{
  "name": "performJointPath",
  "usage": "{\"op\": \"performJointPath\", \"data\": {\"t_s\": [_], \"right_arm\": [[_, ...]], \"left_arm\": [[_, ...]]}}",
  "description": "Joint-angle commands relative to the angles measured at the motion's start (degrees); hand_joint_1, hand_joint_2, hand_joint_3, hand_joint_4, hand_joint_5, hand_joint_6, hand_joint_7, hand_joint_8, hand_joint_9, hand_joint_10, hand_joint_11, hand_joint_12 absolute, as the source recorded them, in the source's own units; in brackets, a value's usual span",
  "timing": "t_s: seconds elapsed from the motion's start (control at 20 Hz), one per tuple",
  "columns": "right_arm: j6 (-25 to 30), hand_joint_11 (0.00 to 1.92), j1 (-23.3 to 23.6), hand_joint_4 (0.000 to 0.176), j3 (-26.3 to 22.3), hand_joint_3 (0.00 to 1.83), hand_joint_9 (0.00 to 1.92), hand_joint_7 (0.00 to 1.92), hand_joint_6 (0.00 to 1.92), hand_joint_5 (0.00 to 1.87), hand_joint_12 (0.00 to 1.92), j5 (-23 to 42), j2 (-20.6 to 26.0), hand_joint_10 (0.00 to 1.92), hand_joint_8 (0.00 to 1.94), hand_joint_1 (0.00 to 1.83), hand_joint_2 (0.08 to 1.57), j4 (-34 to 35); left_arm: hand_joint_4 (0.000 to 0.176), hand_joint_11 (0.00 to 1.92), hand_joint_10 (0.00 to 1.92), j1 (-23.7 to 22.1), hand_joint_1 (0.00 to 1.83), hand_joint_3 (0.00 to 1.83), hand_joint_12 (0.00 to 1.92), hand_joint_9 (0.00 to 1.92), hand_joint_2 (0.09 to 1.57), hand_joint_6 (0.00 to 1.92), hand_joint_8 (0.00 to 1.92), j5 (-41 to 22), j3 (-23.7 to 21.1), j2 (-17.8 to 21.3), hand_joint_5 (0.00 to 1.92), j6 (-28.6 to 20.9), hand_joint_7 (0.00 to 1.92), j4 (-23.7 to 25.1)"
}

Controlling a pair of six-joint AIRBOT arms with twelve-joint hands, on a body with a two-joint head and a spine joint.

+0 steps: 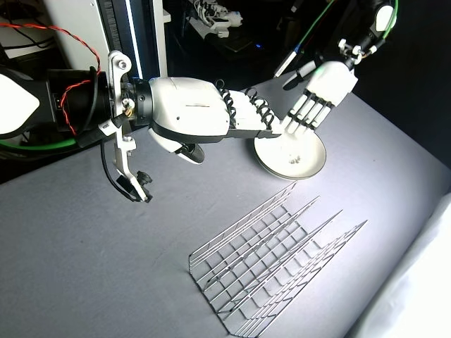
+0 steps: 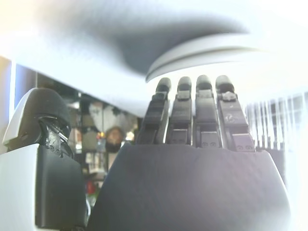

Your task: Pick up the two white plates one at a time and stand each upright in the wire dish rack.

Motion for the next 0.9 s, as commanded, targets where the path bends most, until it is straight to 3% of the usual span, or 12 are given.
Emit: {"op": "performJointPath", "data": {"t_s": [0.0, 0.25, 0.55, 0.85], "right_arm": [[-0.33, 0.0, 0.29, 0.0, 0.1, 0.02, 0.0, 0.0, 0.0, 0.0, 0.0, 5.75, 0.33, 0.0, 0.0, 1.46, 1.02, 2.92], [-0.68, 0.0, 0.11, 0.0, 0.09, 0.02, 0.0, 0.0, 0.0, 0.0, 0.0, 6.55, 0.32, 0.0, 0.0, 1.52, 1.02, 2.91], [-0.68, 0.0, 0.02, 0.0, 0.1, 0.02, 0.0, 0.0, 0.0, 0.0, 0.0, 6.57, 0.31, 0.0, 0.0, 1.45, 1.04, 2.91], [-0.68, 0.0, -0.01, 0.0, 0.09, 0.02, 0.0, 0.0, 0.0, 0.0, 0.0, 6.57, 0.3, 0.0, 0.0, 1.43, 1.06, 2.91]], "left_arm": [[0.0, 0.0, 0.0, -0.07, 0.0, 0.0, 0.0, 0.0, 1.12, 0.0, 0.0, -2.14, 0.53, -0.2, 0.0, 0.1, 0.0, -2.84], [0.0, 0.0, 0.0, -0.07, 0.0, 0.0, 0.0, 0.0, 1.11, 0.0, 0.0, -1.83, 3.4, -1.55, 0.0, 0.1, 0.0, -2.3], [0.0, 0.0, 0.0, 0.14, 0.0, 0.0, 0.0, 0.0, 1.13, 0.0, 0.0, -1.84, 6.18, -3.01, 0.0, 0.1, 0.0, -0.93], [0.0, 0.0, 0.0, 2.05, 0.0, 0.0, 0.0, 0.0, 1.11, 0.0, 0.0, -2.31, 5.09, -4.82, 0.0, 0.5, 0.0, -0.5]]}}
